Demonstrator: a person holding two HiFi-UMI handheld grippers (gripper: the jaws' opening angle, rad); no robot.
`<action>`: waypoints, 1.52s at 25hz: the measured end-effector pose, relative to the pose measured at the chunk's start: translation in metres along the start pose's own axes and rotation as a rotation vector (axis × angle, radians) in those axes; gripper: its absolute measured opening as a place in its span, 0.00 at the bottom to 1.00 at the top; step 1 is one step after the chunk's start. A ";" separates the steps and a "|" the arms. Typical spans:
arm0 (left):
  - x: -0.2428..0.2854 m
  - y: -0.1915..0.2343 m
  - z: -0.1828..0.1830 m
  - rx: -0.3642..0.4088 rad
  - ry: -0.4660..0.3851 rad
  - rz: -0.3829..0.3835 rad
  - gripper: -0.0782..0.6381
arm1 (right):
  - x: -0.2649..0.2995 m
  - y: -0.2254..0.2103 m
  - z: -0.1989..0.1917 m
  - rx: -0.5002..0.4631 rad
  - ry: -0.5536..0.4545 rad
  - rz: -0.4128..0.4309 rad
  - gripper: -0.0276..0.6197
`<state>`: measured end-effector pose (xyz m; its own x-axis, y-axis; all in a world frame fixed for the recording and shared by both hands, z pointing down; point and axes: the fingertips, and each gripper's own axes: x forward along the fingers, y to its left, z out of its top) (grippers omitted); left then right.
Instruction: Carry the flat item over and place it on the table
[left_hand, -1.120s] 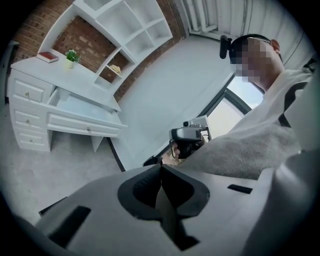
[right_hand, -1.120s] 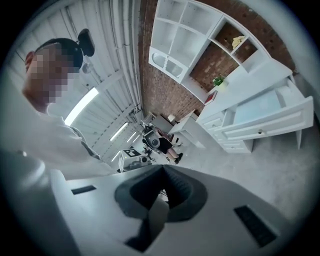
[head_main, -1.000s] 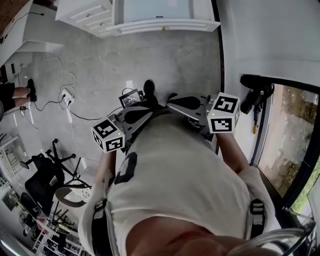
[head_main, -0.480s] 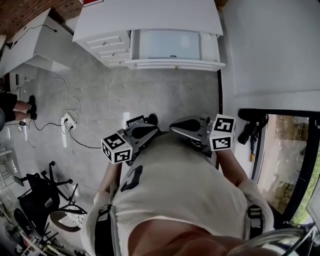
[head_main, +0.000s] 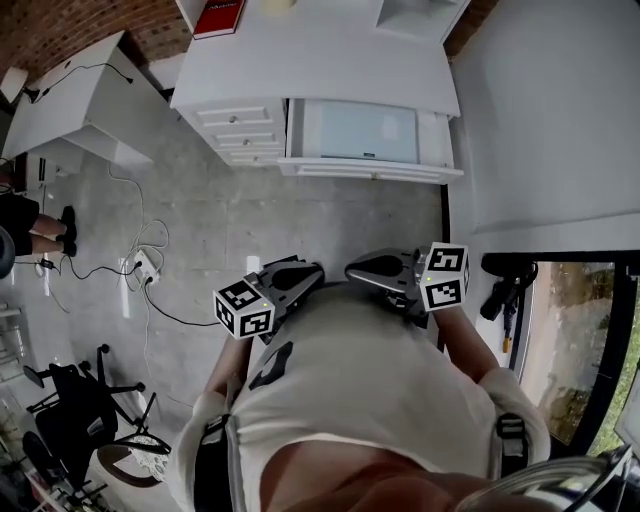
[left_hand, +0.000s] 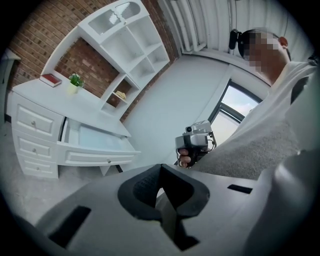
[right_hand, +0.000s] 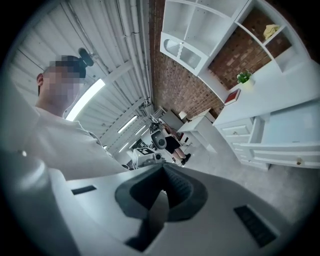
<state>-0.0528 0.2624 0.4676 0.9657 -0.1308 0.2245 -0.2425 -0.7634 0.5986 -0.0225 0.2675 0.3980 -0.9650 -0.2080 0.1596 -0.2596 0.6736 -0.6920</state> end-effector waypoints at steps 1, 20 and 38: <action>-0.004 0.003 0.000 -0.005 -0.003 -0.003 0.14 | 0.005 0.000 0.000 0.003 0.008 -0.004 0.06; -0.001 0.031 0.002 -0.042 -0.016 0.061 0.14 | 0.026 -0.040 -0.003 0.059 0.150 -0.030 0.06; 0.108 0.049 0.049 0.056 0.226 0.004 0.14 | -0.089 -0.137 0.060 0.298 -0.203 -0.133 0.06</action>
<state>0.0446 0.1799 0.4830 0.9177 0.0062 0.3972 -0.2349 -0.7978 0.5552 0.1015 0.1517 0.4361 -0.8890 -0.4360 0.1400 -0.3314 0.4016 -0.8538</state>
